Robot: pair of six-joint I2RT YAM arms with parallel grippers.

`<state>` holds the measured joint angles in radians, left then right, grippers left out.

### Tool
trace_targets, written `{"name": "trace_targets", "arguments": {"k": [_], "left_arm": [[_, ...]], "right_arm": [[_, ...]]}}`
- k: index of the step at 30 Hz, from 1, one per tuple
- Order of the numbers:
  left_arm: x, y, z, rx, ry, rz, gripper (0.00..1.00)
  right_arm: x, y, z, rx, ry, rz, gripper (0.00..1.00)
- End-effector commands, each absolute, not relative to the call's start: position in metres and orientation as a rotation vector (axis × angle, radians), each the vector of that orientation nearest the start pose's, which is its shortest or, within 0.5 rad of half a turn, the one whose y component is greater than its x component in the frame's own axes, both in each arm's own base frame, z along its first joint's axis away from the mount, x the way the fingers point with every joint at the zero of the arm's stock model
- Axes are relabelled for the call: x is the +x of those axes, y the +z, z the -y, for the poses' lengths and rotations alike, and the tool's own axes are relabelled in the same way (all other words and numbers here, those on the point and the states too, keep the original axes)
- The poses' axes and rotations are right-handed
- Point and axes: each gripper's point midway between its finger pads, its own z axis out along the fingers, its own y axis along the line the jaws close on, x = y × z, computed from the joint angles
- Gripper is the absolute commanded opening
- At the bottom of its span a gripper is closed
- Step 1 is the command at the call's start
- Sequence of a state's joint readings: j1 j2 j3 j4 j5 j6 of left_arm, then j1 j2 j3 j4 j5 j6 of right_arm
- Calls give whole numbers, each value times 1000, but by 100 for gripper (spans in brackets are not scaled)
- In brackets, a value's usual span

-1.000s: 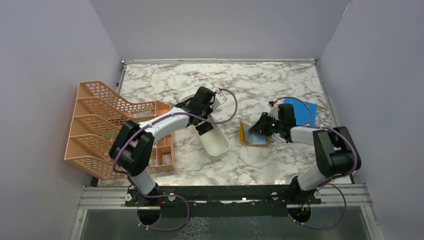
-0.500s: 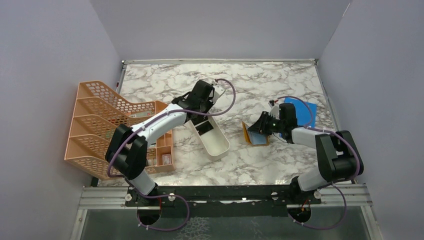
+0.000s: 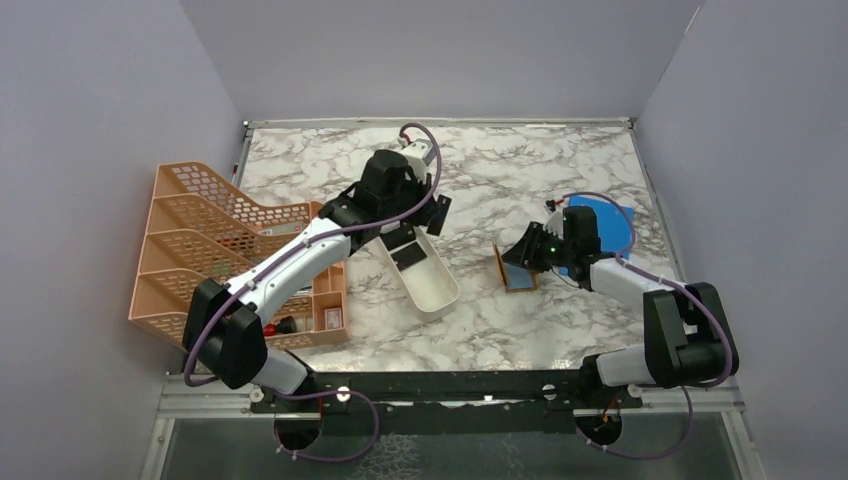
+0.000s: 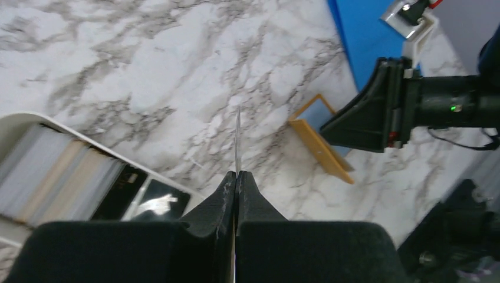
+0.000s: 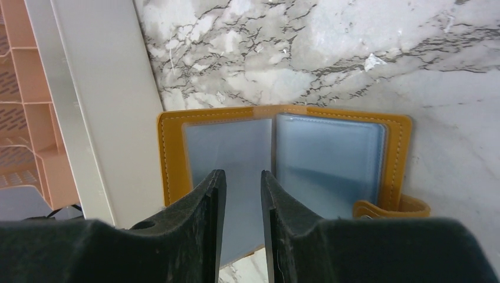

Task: Put the credit cards into the card holder
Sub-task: Pick up the credit card from the storage box, then adjust the card holder at the center of the board.

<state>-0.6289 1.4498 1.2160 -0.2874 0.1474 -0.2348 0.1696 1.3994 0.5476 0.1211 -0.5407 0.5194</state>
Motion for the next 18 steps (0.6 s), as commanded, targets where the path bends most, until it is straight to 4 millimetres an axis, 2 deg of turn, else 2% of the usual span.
{"name": "trace_targets", "arguments": {"k": [1, 5, 9, 15, 18], "left_arm": [[302, 247, 326, 315, -1088, -2049, 0], [291, 248, 355, 262, -1202, -2013, 0], [288, 234, 381, 207, -1290, -2046, 0], [290, 221, 408, 146, -1403, -2081, 0], [292, 204, 416, 129, -1390, -2114, 0]], "right_arm": [[291, 58, -147, 174, 854, -2399, 34], [285, 63, -149, 167, 876, -2378, 34], [281, 68, -155, 158, 922, -2358, 33], [270, 50, -165, 154, 951, -2396, 33], [267, 42, -166, 159, 952, -2412, 33]]}}
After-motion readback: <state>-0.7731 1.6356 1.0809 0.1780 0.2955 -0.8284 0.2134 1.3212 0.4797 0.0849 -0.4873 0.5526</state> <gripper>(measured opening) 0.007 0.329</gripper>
